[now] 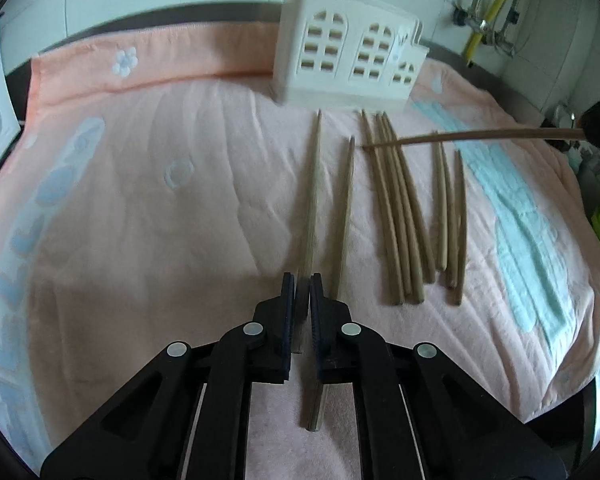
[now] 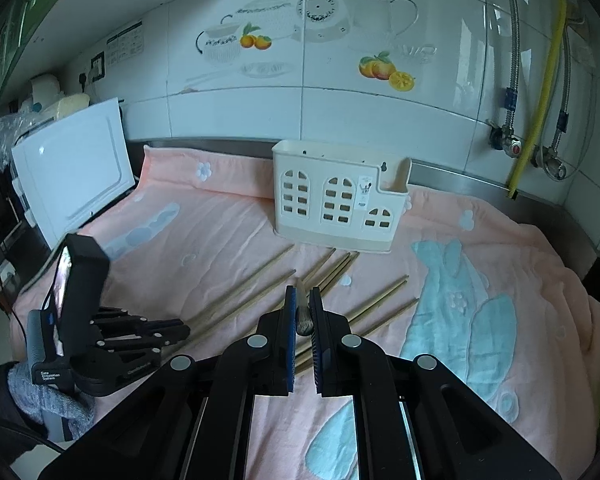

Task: Organize utensils
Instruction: 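Lift both held chopsticks and carry them toward the white holder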

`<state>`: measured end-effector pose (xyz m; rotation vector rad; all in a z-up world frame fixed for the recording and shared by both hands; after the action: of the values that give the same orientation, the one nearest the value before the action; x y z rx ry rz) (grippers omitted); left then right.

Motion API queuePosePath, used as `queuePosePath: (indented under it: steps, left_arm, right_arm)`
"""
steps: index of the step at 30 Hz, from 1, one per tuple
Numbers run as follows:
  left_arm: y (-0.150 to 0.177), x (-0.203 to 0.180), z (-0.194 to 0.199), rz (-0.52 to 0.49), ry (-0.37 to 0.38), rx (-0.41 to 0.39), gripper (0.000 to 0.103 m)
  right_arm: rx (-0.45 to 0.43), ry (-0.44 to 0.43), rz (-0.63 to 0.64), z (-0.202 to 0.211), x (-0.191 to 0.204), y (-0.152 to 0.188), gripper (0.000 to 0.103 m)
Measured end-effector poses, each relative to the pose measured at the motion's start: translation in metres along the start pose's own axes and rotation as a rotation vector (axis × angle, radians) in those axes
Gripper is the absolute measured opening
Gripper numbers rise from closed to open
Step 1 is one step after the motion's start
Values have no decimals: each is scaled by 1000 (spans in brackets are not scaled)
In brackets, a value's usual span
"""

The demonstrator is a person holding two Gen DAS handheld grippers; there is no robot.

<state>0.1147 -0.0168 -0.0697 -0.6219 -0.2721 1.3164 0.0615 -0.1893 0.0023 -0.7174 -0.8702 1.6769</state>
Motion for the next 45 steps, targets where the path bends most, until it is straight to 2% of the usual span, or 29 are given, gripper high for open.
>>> queuePosePath:
  steps: [6,14,21,24,27,29,31,34,37,41,45]
  left_arm:
    - [-30,-1,38,-45,-10,-93,7]
    - [-82,-12,69,-121,2,-168,6]
    - [-133,-29,87,-180,12,-215,5]
    - [-152,-35,100,-198,20,-247,5]
    - [-169,-43,119,-215,29,-299,5]
    - [-178,-49,131,-231,32,-334,0]
    - [-189,-58,147,-255,17,-393,0]
    - [-201,-69,166,-285,-3,-470,0]
    - [-213,-75,172,-294,-12,-507,0]
    - [-220,-75,169,-294,-9,-502,0]
    - [-214,-63,154,-276,-10,-448,0]
  right_arm:
    - [-27,7,11,11,-15,-32,7]
    - [-59,18,1,24,-47,-91,7]
    - [-124,29,-39,24,-74,-145,7]
    - [-165,62,-57,18,-84,-169,7]
    - [-210,83,-67,13,-92,-190,7]
    - [-237,101,-65,11,-95,-203,7]
    - [-261,114,-57,7,-96,-215,7]
    - [-275,128,-41,-4,-96,-228,7]
    - [-262,143,-25,-21,-95,-233,7]
    - [-236,133,-22,-39,-96,-232,7]
    - [-214,123,-16,-52,-95,-227,7]
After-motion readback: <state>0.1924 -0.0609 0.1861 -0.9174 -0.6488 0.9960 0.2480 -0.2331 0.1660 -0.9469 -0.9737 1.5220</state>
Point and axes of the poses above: each gripper's, at about its wrist camera, not at the fingertips, and z roughly against the way its jaws point, x to its left, y to its underside, the point moved 1 cm from there along -z, roughly the way its jaws point, and after that the axes turned 4 degrees about x, right-handed, at the moved point
